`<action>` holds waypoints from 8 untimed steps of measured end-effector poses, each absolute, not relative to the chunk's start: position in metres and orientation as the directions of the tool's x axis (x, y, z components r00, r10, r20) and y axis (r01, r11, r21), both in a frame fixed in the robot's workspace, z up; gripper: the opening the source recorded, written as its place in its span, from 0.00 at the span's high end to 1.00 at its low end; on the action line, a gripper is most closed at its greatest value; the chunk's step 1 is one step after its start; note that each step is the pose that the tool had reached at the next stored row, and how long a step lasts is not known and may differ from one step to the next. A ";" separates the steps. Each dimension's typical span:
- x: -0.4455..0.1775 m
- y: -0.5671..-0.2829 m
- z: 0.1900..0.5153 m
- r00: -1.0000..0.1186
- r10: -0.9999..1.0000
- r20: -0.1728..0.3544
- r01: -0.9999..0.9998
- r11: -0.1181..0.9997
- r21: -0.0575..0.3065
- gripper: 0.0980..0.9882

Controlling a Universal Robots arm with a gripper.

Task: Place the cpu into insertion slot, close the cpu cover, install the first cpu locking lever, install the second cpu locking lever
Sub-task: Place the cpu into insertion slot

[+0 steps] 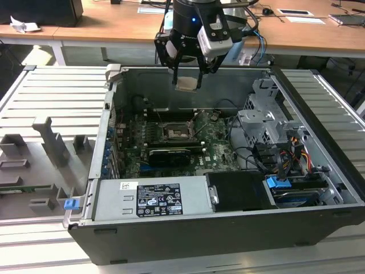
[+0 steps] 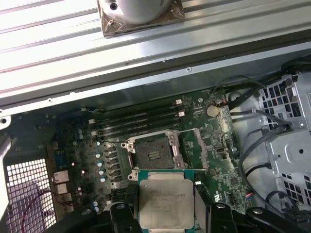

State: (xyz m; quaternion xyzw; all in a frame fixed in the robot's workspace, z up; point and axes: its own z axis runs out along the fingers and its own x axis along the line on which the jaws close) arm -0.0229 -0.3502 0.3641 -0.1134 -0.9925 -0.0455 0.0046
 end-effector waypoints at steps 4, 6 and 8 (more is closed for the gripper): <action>-0.023 -0.350 0.364 -0.970 0.243 0.019 0.244 0.966 0.089 0.50; -0.023 -0.350 0.364 -0.968 0.251 0.019 0.252 0.964 0.089 0.50; -0.023 -0.350 0.364 -0.966 0.259 0.019 0.260 0.962 0.089 0.50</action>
